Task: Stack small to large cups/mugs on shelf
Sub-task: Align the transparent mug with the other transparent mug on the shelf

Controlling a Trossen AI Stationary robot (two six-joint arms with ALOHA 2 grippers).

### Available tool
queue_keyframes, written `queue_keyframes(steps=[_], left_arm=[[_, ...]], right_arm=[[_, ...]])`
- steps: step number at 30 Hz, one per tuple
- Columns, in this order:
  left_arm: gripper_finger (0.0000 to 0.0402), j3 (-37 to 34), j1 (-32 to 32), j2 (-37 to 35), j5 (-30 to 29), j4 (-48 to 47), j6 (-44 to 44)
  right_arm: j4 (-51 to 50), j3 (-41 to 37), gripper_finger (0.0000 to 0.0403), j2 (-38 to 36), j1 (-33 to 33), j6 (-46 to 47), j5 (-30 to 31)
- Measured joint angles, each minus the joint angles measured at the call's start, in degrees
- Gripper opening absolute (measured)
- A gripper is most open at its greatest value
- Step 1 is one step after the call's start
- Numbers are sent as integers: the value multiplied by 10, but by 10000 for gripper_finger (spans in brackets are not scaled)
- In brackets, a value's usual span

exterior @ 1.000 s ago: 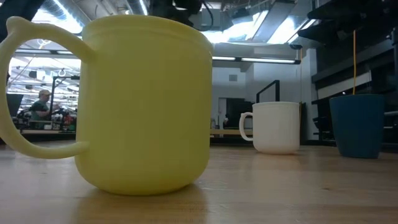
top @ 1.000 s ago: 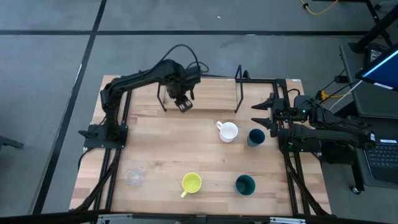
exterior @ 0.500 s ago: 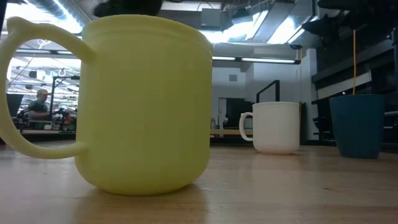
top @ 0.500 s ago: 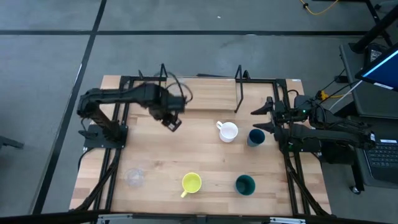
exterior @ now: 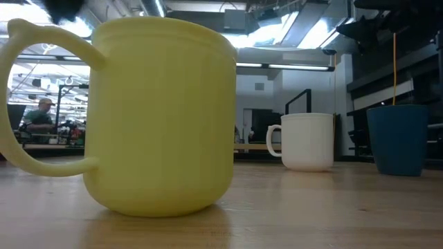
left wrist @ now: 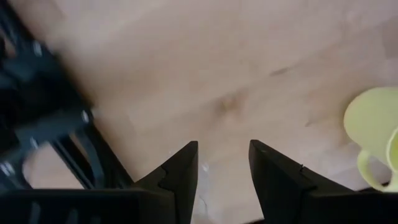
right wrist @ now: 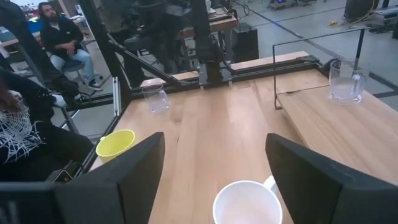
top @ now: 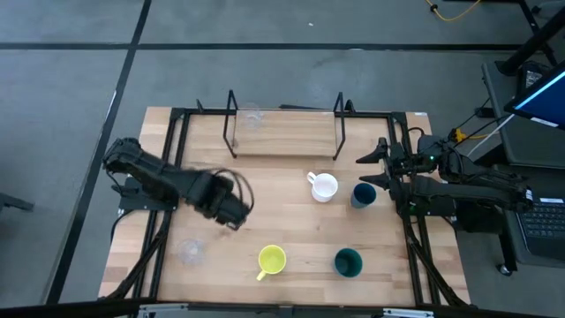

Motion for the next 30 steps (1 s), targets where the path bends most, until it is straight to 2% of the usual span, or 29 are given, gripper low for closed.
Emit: queue_keyframes(steps=[6,11,24,30], left_arm=[[136,-1,-86,19,42,12,-156],[136,-1,-140,55,82,22,-242],[136,-1,-187,111,96,52,-302],[136,-1,-210,116,94,51,-351]], right_arm=[[0,0,282,0,0,0,0],[-1,0,282,0,0,-2,0],[-34,0,282,0,0,-2,0],[-34,0,282,0,0,-2,-5]])
